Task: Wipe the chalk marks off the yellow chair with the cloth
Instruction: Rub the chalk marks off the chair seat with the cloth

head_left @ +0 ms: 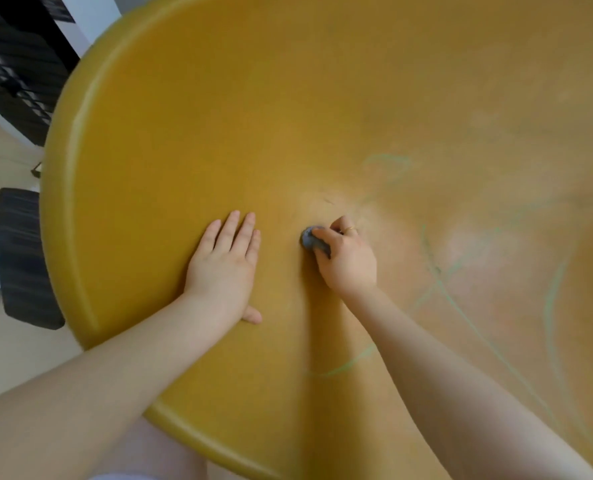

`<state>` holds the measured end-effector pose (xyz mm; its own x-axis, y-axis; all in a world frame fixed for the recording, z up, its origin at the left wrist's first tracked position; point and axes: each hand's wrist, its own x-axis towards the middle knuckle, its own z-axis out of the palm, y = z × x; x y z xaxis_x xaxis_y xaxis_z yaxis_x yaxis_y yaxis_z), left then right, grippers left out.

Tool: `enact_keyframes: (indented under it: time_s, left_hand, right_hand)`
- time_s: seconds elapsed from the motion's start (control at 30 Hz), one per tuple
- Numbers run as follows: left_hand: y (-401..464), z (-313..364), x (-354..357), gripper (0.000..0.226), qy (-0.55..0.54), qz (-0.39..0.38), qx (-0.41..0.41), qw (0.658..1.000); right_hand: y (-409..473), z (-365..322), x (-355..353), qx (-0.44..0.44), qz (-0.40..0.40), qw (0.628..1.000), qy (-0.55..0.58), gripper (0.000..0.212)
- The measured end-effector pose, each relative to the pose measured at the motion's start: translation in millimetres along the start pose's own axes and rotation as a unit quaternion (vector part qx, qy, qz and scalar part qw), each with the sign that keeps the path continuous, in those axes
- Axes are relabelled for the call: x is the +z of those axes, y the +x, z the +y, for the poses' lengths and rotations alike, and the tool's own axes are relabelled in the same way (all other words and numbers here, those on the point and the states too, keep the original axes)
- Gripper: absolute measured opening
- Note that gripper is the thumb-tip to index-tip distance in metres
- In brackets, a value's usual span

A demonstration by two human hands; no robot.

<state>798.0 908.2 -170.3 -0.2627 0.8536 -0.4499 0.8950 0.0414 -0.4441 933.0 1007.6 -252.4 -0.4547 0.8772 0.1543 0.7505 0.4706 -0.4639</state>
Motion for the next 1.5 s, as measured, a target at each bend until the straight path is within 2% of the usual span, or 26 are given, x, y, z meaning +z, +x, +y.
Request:
enact_keyframes:
  time_s: [0.17,0.3,0.37,0.43,0.5,0.53,0.6,0.67,0.87,1.03,1.13,1.3,1.37,1.5]
  left_hand:
    - [1,4,-7,0.126,0.004,-0.004,0.004,1.0]
    - [-3,2,-4,0.119,-0.006,0.002,0.02,1.0]
    - [-7,4,-3,0.109,-0.008,-0.017,0.053,0.998]
    - [-17,7,0,0.104,-0.009,-0.049,0.091,0.995]
    - [-30,7,5,0.103,-0.009,-0.064,0.121,0.991]
    - [-37,6,7,0.103,-0.008,-0.062,0.135,0.989]
    - [-47,1,13,0.103,-0.009,-0.054,0.146,0.988]
    - [-53,-1,17,0.102,-0.018,-0.052,0.147,0.988]
    - [-51,7,20,0.104,-0.018,-0.062,0.149,0.987]
    - [-52,3,25,0.097,-0.011,-0.059,0.162,0.985]
    - [-53,3,26,0.092,-0.015,-0.056,0.166,0.984]
    - [-52,10,24,0.088,0.002,-0.068,0.165,0.984]
    - [-52,11,23,0.087,0.009,-0.069,0.17,0.983]
    - [-54,10,25,0.084,0.007,-0.064,0.178,0.982]
  right_hand:
    - [-84,-41,-4,-0.07,-0.086,0.992,0.066,0.028]
    - [-104,-39,-6,-0.085,-0.099,0.989,0.068,0.029]
    - [-86,-28,-4,-0.056,-0.065,0.996,0.009,0.028]
    - [-56,-11,-3,0.039,-0.059,0.996,-0.051,0.034]
    - [-33,-1,-6,0.138,-0.073,0.987,-0.046,0.038]
    - [-30,-1,-7,0.16,-0.068,0.984,-0.037,0.038]
    - [-37,-7,-6,0.164,-0.067,0.983,-0.039,0.037]
    - [-58,-17,-5,0.133,-0.076,0.988,-0.032,0.034]
    - [-135,-58,-17,0.05,-0.13,0.987,0.074,0.032]
    - [-156,-67,-24,0.023,-0.161,0.985,0.053,0.033]
    - [-142,-49,-16,0.041,-0.125,0.991,0.009,0.032]
    - [-112,-39,-6,0.242,-0.059,0.966,-0.076,0.032]
    - [-120,-50,-10,0.234,-0.075,0.968,-0.053,0.032]
    - [-162,-73,-31,0.151,-0.156,0.975,0.047,0.033]
